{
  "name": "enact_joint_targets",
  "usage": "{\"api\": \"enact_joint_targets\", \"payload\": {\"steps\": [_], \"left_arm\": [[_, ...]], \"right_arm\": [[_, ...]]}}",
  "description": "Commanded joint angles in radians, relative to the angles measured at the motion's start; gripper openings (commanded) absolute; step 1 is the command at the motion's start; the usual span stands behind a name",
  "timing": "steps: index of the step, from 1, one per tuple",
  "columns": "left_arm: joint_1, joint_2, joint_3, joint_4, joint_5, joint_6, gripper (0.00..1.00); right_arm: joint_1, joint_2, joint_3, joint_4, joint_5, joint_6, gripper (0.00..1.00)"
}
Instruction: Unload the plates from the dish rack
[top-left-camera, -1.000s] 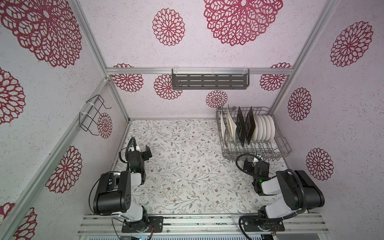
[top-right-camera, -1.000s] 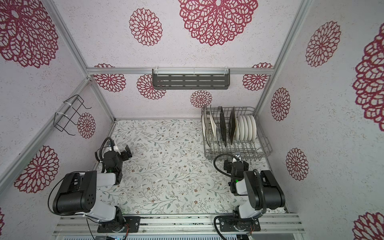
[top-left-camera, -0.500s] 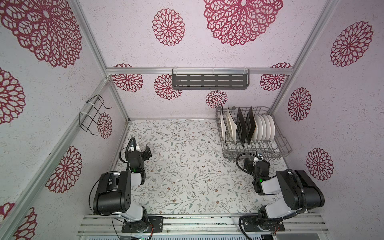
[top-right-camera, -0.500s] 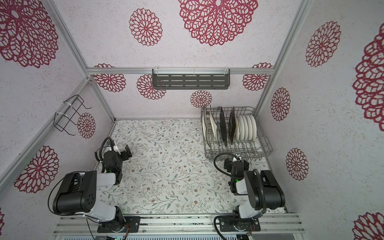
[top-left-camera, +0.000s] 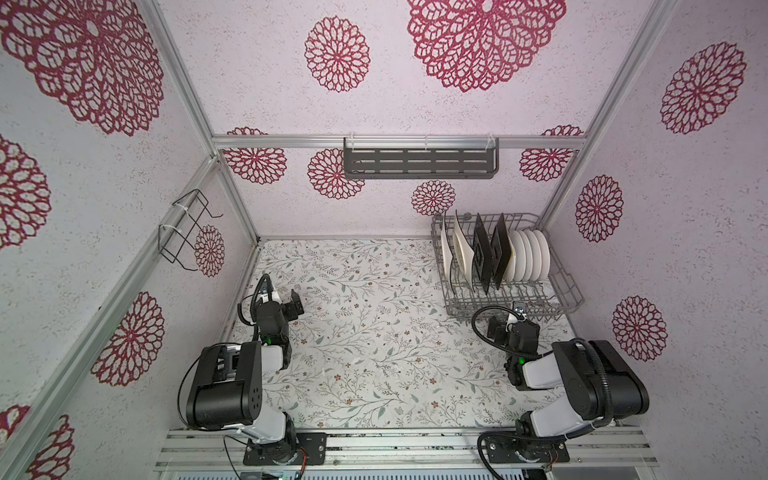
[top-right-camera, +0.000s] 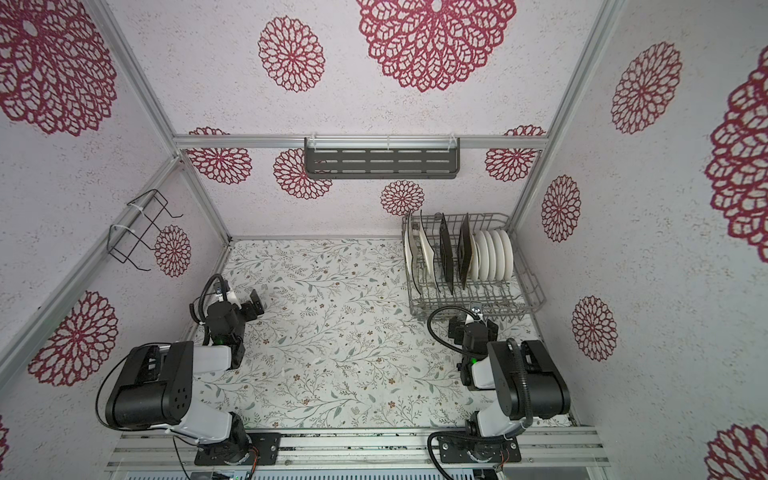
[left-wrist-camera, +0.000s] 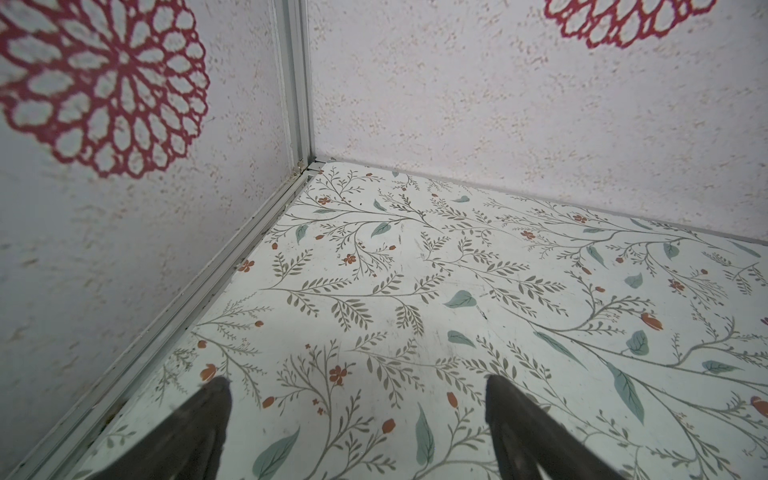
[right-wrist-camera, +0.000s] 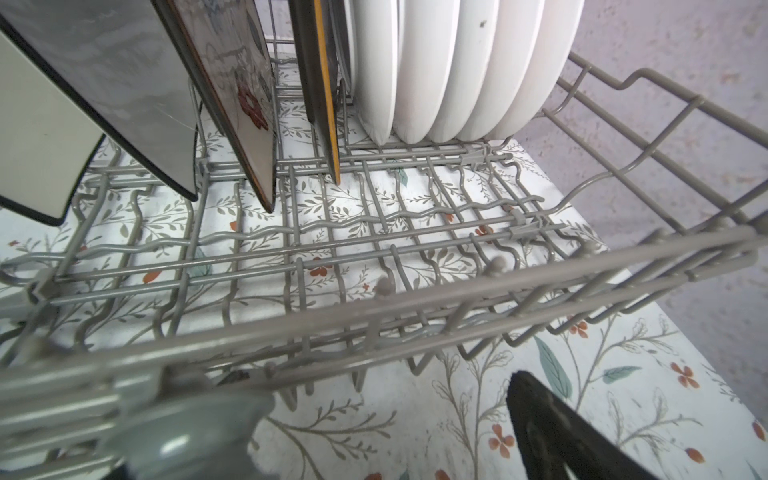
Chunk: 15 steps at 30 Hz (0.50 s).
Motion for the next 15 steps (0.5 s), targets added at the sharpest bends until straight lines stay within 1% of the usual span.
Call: {"api": "enact_joint_targets", "payload": {"steps": [1, 9, 12, 13, 14, 15], "left_arm": [[-0.003, 0.011, 0.018, 0.020, -0.005, 0.016, 0.97], [0.002, 0.011, 0.021, 0.014, 0.004, 0.013, 0.97], [0.001, 0.009, 0.018, 0.017, 0.004, 0.013, 0.97], [0.000, 0.008, 0.018, 0.019, -0.010, 0.011, 0.97], [-0.008, 0.001, 0.021, 0.012, -0.066, 0.004, 0.97], [-0.012, -0.017, 0.029, -0.017, -0.100, -0.008, 0.97]], "right_arm": [[-0.011, -0.013, 0.052, 0.161, 0.048, 0.021, 0.99], [-0.013, -0.014, 0.053, 0.157, 0.041, 0.024, 0.99], [-0.026, -0.025, 0.058, 0.139, -0.015, 0.021, 0.99], [-0.026, -0.043, 0.066, 0.108, -0.038, 0.012, 0.99], [-0.026, -0.064, 0.077, 0.071, -0.056, 0.003, 0.99], [-0.026, -0.083, 0.084, 0.040, -0.064, -0.001, 0.99]]}}
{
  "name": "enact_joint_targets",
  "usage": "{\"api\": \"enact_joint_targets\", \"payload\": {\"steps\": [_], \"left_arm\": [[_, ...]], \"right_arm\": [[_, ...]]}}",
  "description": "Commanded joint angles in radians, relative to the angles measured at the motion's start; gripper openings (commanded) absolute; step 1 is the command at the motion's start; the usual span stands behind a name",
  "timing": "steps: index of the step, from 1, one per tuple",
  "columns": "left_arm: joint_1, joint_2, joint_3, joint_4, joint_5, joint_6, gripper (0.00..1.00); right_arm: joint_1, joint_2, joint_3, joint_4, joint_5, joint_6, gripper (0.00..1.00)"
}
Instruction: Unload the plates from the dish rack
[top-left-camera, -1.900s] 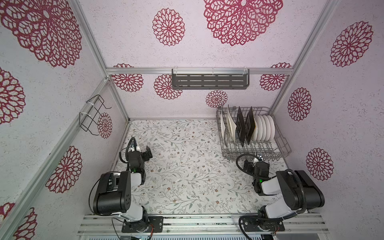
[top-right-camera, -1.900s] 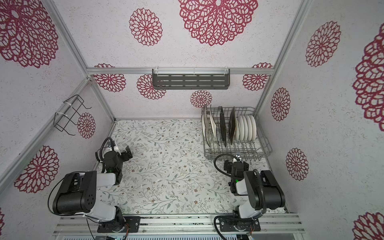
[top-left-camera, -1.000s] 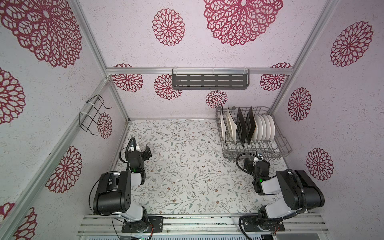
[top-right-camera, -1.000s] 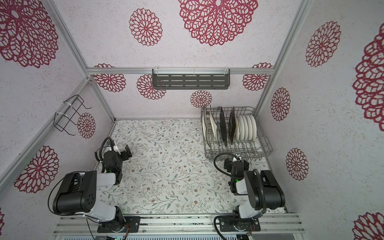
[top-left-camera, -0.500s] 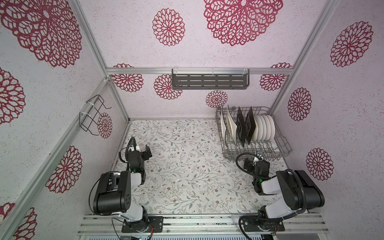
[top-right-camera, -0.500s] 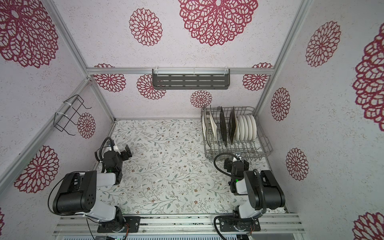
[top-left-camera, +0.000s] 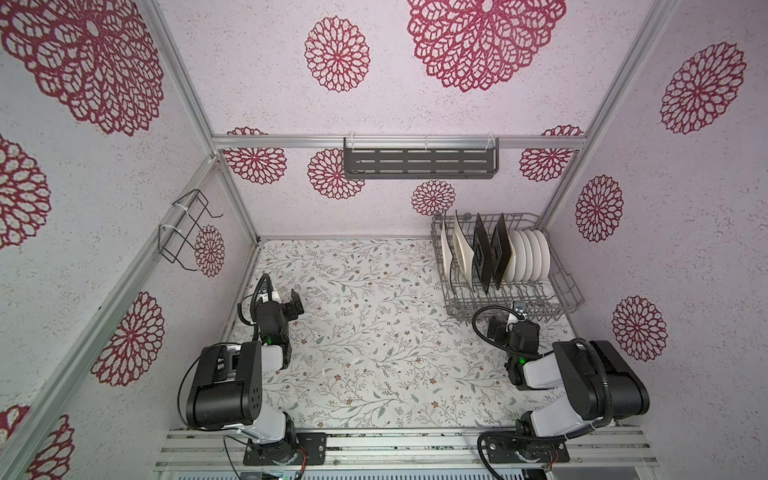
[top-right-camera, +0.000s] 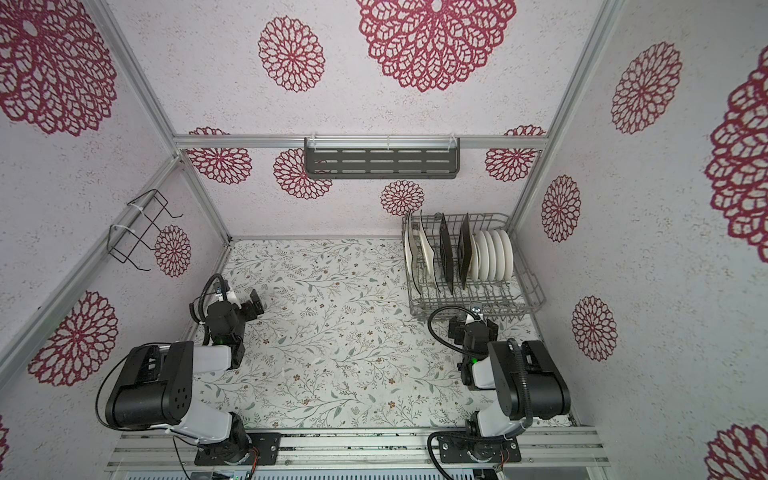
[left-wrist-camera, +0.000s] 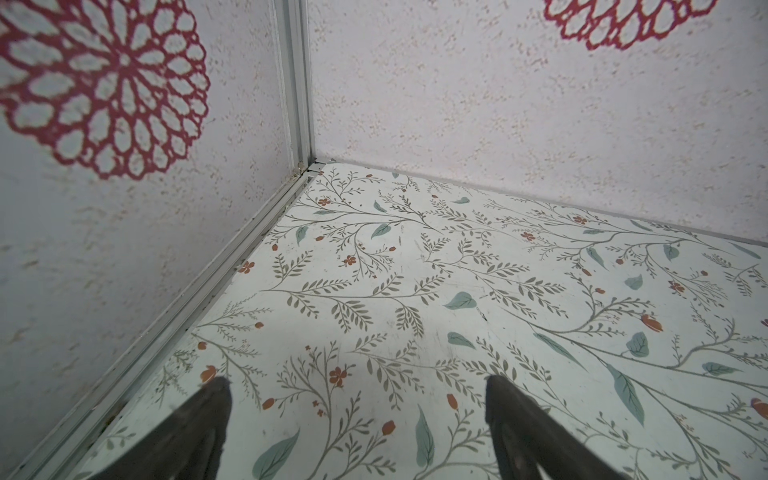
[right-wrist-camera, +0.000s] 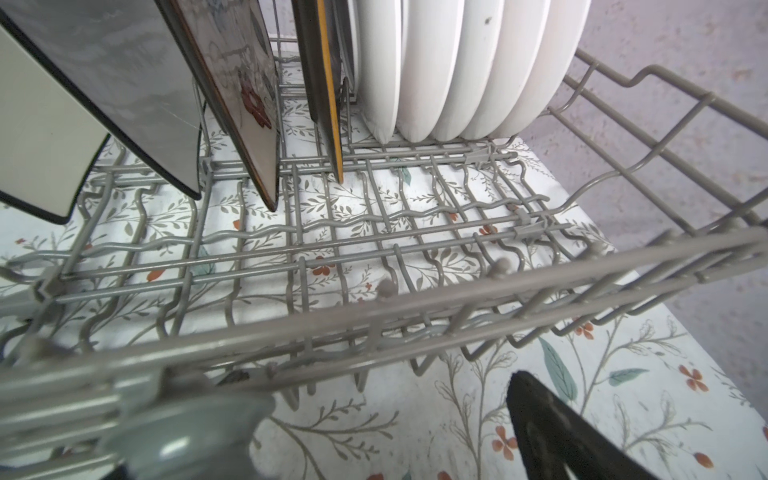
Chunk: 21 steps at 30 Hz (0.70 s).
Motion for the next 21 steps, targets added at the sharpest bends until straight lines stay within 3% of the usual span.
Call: {"api": "enact_joint_targets", "payload": {"steps": [1, 5, 8, 13, 21], "left_arm": [[-0.009, -0.047, 0.041, -0.066, -0.093, -0.012, 0.97], [-0.032, -0.146, 0.123, -0.278, -0.084, 0.021, 0.97], [-0.076, -0.226, 0.157, -0.337, -0.077, 0.040, 0.97], [-0.141, -0.322, 0.271, -0.491, 0.010, 0.033, 0.97], [-0.305, -0.388, 0.490, -0.858, 0.120, 0.125, 0.97]], "right_arm": [[-0.013, -0.096, 0.077, 0.049, -0.031, 0.004, 0.99], [-0.011, -0.207, 0.051, 0.008, -0.034, -0.003, 0.99], [-0.010, -0.327, 0.098, -0.162, -0.052, 0.025, 0.99], [-0.004, -0.478, 0.197, -0.360, -0.246, 0.004, 0.95], [0.038, -0.567, 0.321, -0.555, -0.424, -0.019, 0.99]]}}
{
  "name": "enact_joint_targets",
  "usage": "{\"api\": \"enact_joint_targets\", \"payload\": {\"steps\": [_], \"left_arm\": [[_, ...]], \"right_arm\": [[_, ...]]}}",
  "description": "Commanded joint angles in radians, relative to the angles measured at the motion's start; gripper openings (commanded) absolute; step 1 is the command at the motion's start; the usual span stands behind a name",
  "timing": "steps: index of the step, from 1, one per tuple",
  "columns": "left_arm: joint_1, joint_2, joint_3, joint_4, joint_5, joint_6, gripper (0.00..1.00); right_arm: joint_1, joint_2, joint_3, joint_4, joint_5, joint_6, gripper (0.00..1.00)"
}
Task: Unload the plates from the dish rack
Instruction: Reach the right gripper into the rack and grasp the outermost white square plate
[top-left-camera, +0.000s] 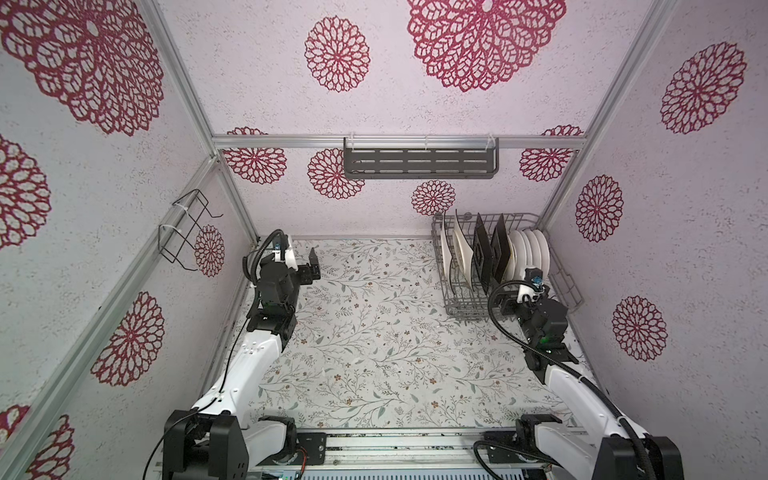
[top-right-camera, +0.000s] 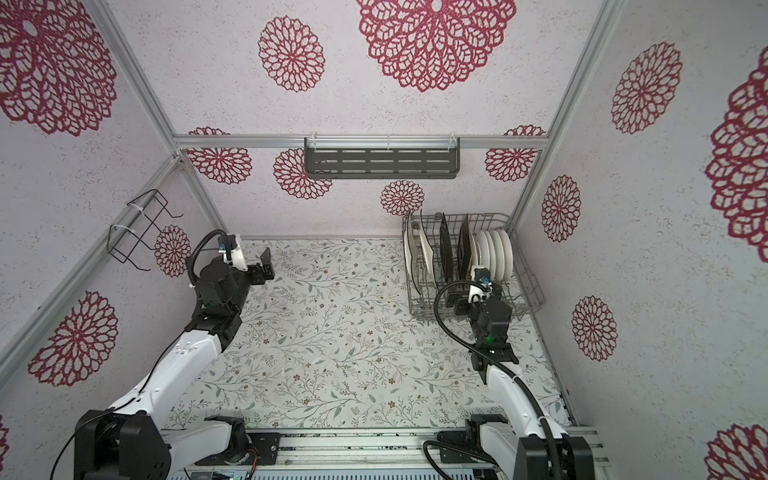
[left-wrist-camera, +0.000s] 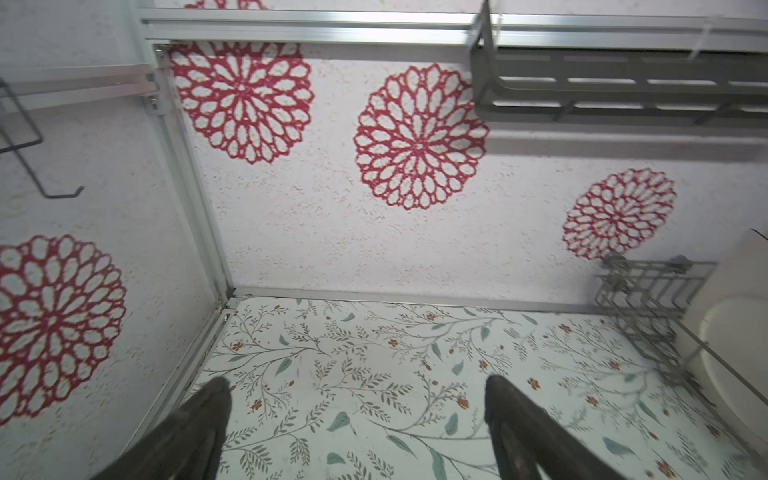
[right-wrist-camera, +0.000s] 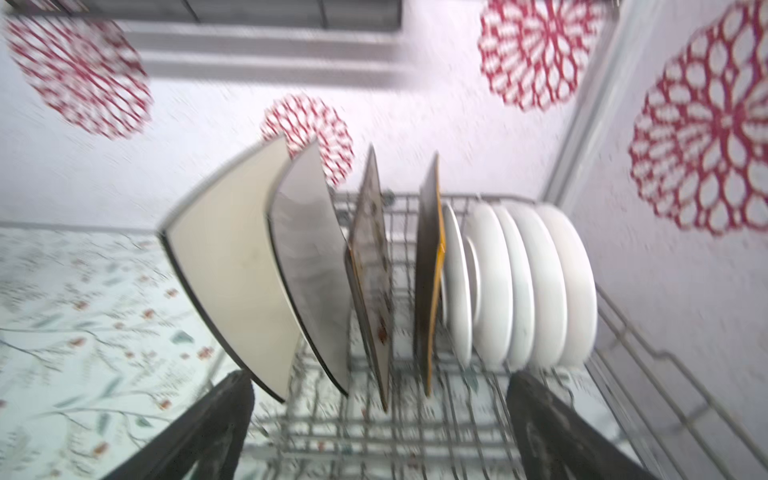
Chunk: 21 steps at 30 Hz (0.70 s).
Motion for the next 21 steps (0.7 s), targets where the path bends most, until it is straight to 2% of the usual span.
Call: {"api": "enact_joint_targets", "payload": {"steps": [1, 6, 11, 16, 21], "left_arm": [[-0.071, -0.036, 0.069, -0.249, 0.086, 0.073, 0.97], [-0.148, -0.111, 0.126, -0.433, 0.198, 0.075, 0.97], [-0.184, -0.224, 0.111, -0.515, 0.297, 0.029, 0.97], [-0.205, -0.330, 0.074, -0.619, 0.381, -0.011, 0.97], [-0.225, -0.409, 0.004, -0.647, 0.423, -0.055, 0.97]], "right_arm": [[0.036, -0.010, 0.053, -0.089, -0.111, -0.015, 0.99], [0.132, 0.010, 0.131, -0.163, -0.116, -0.089, 0.99], [0.217, 0.052, 0.173, -0.159, -0.121, -0.121, 0.99], [0.244, 0.112, 0.174, -0.085, -0.155, -0.113, 0.99], [0.246, 0.212, 0.160, 0.042, -0.146, -0.117, 0.96]]}}
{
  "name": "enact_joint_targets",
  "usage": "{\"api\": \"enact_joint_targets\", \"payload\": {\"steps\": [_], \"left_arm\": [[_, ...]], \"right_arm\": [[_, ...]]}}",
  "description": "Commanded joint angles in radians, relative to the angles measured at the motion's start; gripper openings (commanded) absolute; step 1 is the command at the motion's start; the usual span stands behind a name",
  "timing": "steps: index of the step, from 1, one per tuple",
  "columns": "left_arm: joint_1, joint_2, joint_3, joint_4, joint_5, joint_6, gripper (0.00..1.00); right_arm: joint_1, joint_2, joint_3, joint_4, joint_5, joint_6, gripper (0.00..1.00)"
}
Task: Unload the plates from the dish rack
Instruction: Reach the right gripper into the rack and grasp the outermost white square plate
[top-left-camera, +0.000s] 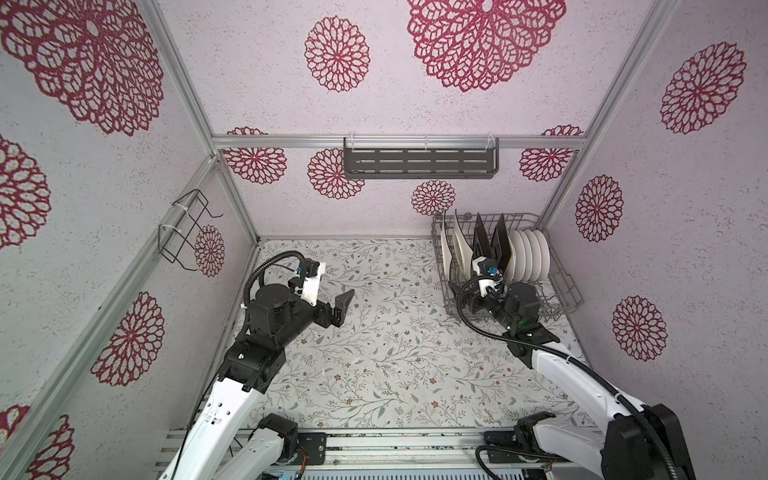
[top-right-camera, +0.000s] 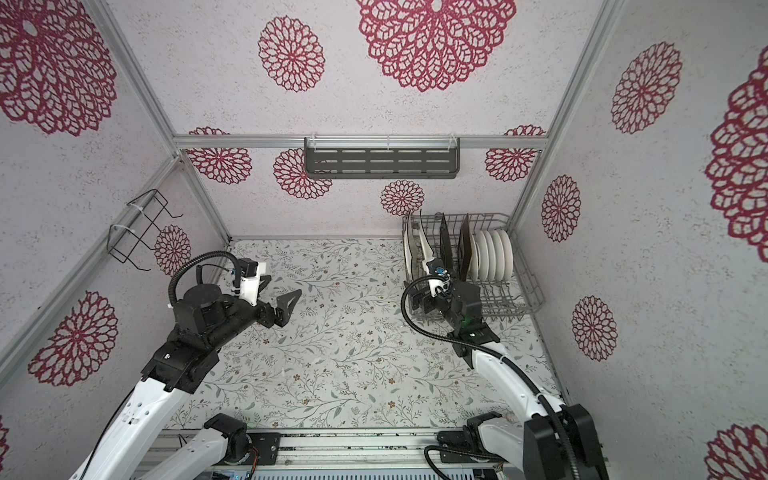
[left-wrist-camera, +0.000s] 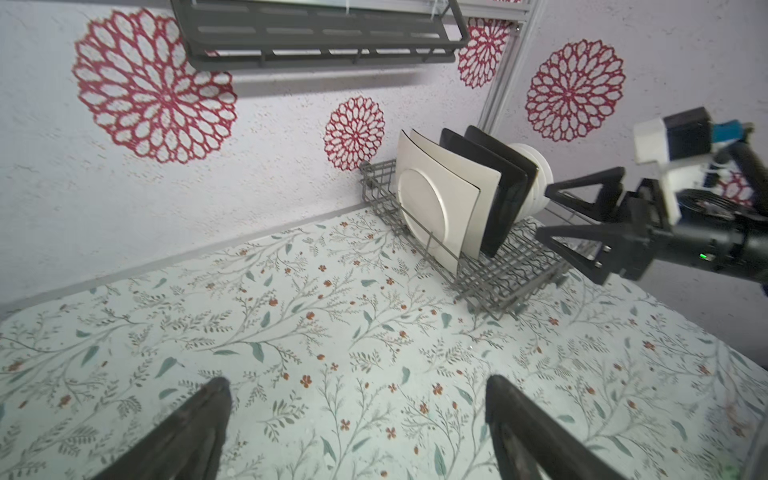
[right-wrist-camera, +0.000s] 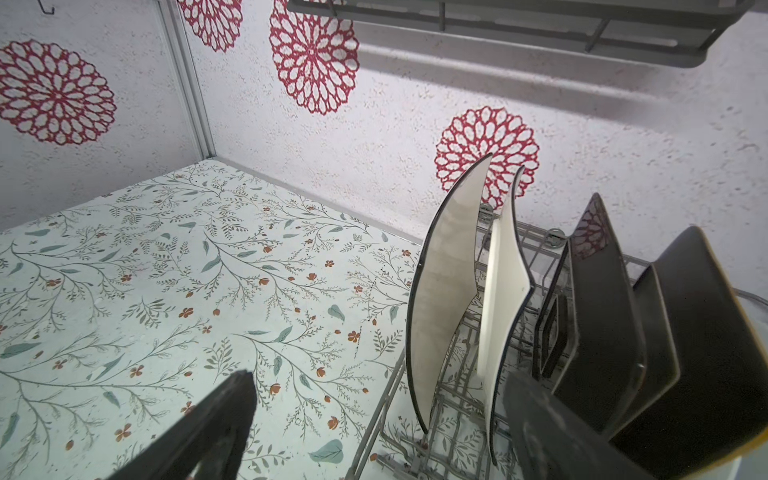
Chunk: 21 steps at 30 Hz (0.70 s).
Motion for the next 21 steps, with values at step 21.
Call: {"api": "enact_joint_targets", "payload": {"steps": [21], "left_arm": [[-0.042, 0.031, -0.100, 0.036, 0.192, -0.033, 0.97]], "right_arm": [[0.043, 0.443, 0.126, 0.417, 0.173, -0.042, 0.82]]}}
